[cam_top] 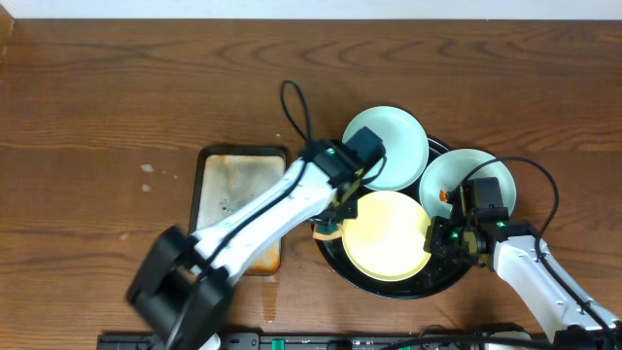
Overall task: Clean dirty plates on tray and stack at the side
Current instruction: 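Return the sponge to the soapy tray with the left gripper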
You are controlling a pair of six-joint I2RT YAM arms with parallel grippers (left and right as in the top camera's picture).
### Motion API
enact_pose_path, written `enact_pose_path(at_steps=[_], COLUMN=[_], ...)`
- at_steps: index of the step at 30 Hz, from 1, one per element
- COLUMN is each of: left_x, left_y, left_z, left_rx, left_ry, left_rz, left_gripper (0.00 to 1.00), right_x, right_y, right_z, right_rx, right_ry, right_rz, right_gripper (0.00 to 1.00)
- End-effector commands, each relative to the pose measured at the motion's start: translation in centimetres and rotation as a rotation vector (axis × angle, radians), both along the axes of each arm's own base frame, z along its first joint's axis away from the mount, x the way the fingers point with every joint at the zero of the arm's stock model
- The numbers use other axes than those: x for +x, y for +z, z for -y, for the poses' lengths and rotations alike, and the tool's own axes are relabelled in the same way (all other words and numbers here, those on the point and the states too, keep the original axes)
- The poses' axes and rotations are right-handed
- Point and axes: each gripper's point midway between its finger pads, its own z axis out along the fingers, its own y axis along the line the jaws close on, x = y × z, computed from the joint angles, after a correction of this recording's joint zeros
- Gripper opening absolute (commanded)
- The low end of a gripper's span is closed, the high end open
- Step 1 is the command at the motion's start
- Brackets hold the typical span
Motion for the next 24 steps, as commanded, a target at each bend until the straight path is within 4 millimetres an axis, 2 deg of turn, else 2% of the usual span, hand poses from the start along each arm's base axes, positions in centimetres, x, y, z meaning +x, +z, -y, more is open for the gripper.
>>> enact_pose_path(at_steps=[1, 4, 7, 10, 13, 17, 21, 24], left_x=[1.4, 1.6, 1.9, 1.7, 1.3, 1.1, 1.2, 1.3], left_y=[3.7, 5.5, 6.4, 6.0, 4.8, 2.6, 1.4, 0.7], left_z=[-2.7, -5.8, -10.0, -13.6, -16.3, -17.8, -18.8, -18.8], left_rx=[0.014, 0.038, 0.09, 0.121, 0.147, 0.127, 0.118, 0.093], left_ry=[0.049, 0.113, 0.21, 0.292, 0.346, 0.347, 0.36, 0.324], left_rz=[0.114, 0.138, 0.15, 0.116, 0.067, 0.023, 0.012, 0.008], left_gripper=[0.08, 0.08, 0.08, 0.08, 0.08, 0.08, 0.08, 0.08], right_x=[-0.1, 0.1, 0.6, 1.0, 1.1, 1.6, 2.6, 3.0], right_y=[0.1, 1.2, 2.6, 4.0, 5.3, 7.3, 9.7, 11.5], right_z=[1.1, 1.0, 0.9, 0.8, 1.3, 1.6, 0.0, -0.8], right_rx=[-0.062, -0.07, -0.074, -0.099, -0.155, -0.245, -0.266, -0.339], right_ry=[-0.001, 0.037, 0.071, 0.094, 0.105, 0.162, 0.223, 0.272], right_rz=[-0.008, 0.002, 0.026, 0.045, 0.036, 0.055, 0.11, 0.153], right_gripper=[0.01, 0.01, 0.01, 0.01, 0.01, 0.01, 0.01, 0.01])
